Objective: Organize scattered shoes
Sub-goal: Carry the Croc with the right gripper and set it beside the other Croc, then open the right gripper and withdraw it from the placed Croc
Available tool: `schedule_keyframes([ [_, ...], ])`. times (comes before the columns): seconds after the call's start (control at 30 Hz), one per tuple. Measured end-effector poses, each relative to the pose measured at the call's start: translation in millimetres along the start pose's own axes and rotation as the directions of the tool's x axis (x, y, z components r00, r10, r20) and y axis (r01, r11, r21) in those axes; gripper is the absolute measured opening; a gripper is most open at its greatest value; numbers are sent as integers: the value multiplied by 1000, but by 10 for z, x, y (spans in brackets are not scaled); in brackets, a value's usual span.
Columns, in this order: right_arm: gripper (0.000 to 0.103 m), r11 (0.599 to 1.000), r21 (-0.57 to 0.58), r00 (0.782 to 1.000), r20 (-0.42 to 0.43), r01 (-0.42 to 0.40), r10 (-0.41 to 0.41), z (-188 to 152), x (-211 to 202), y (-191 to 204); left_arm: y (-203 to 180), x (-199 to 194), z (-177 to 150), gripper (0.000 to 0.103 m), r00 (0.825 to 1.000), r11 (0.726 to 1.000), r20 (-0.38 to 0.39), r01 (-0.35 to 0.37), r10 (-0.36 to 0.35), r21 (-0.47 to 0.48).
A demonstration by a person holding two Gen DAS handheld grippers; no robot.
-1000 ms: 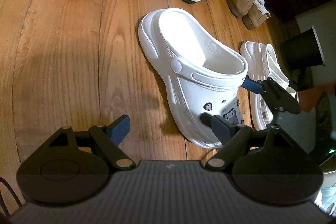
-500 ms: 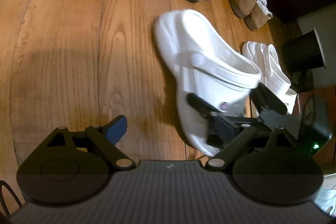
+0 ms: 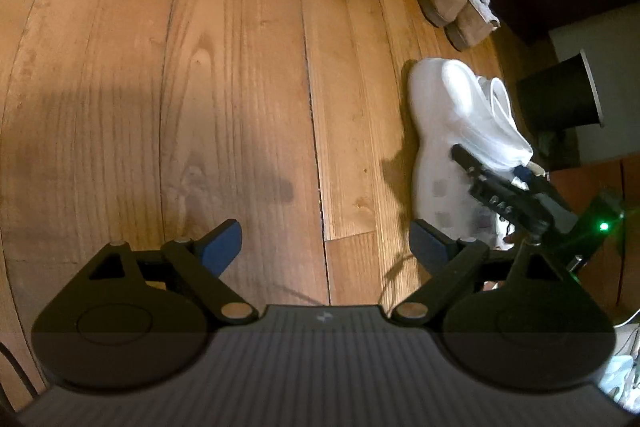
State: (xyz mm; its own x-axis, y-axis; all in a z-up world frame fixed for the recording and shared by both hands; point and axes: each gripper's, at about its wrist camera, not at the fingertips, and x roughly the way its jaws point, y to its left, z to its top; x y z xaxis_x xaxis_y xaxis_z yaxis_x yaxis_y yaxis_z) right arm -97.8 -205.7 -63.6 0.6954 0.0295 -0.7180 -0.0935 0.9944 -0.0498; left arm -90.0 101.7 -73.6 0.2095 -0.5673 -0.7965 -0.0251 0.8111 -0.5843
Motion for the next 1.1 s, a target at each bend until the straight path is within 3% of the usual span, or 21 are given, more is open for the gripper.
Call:
schedule_keyframes([
  [0.2, 99, 996, 86, 998, 68, 1, -7, -16, -397, -163, -36, 46, -16, 91, 1000, 1000, -10, -7, 8, 6],
  [0.37, 99, 980, 180, 995, -34, -89, 96, -127, -592, -8, -50, 61, -36, 91, 1000, 1000, -19, -16, 16, 11],
  [0.47, 99, 936, 289, 965, -107, -202, 241, -253, -572, 81, -24, 47, -45, 91, 999, 1000, -17, -30, 30, 6],
  [0.6, 97, 863, 413, 900, -188, -291, 393, -382, -364, 121, 8, 13, -58, 91, 999, 1000, -14, -32, 32, 0],
  [0.87, 93, 876, 458, 921, -257, -150, 292, -424, -231, 32, 70, -49, -54, 91, 999, 998, 2, -54, 54, -13],
  [0.93, 93, 891, 422, 926, -242, -168, 289, -385, -291, 139, 85, -65, -53, 91, 998, 998, 6, -59, 59, -16],
  [1.0, 93, 879, 412, 915, -205, -241, 347, -289, -344, 276, 101, -80, -51, 91, 998, 998, 10, -65, 65, -20],
  [1.1, 93, 885, 381, 921, -169, -267, 351, -153, -339, 364, 165, -201, 49, 91, 992, 994, 62, -111, 112, -21],
])
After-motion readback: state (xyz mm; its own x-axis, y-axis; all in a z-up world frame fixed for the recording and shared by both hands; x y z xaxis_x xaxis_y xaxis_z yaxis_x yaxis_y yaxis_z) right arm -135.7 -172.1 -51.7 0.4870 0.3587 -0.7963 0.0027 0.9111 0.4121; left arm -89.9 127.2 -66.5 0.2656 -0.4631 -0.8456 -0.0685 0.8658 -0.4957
